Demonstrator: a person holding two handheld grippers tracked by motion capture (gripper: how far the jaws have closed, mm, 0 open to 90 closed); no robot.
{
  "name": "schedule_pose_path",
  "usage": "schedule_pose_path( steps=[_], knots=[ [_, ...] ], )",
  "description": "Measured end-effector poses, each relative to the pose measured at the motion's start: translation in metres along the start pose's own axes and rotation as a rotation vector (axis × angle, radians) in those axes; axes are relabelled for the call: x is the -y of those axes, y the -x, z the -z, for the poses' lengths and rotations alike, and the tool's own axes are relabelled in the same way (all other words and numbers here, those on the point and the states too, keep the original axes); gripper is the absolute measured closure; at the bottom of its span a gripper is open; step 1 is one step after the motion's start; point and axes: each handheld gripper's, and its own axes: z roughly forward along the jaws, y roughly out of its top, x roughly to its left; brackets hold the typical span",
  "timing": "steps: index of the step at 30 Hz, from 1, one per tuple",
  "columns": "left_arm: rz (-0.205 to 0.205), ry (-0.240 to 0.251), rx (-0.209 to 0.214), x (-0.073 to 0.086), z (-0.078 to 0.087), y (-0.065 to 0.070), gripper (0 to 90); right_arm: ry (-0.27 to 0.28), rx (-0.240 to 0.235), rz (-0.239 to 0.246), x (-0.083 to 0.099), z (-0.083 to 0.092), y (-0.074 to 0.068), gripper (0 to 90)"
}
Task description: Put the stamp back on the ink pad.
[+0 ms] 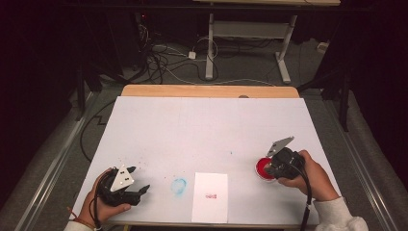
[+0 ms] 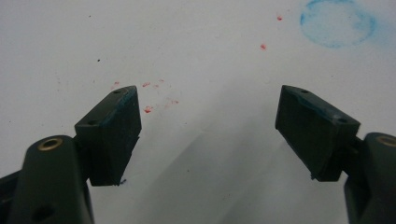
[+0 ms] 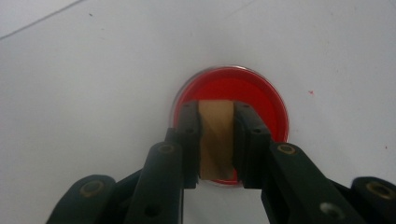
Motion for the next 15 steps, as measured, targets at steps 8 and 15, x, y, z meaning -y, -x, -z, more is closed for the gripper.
schedule_pose_path(
  steps=[8,15],
  knots=[
    [-0.007,-0.006,0.003,-0.0005,-0.0006,0.0001,21.8,-0.01,-0.007,-0.014,-0.0004,-0.004,0.0003,75.7],
    [-0.007,-0.007,0.005,-0.0006,-0.0013,0.0003,21.8,-0.009,-0.01,-0.012,0.0001,-0.0024,0.0,76.8]
  ],
)
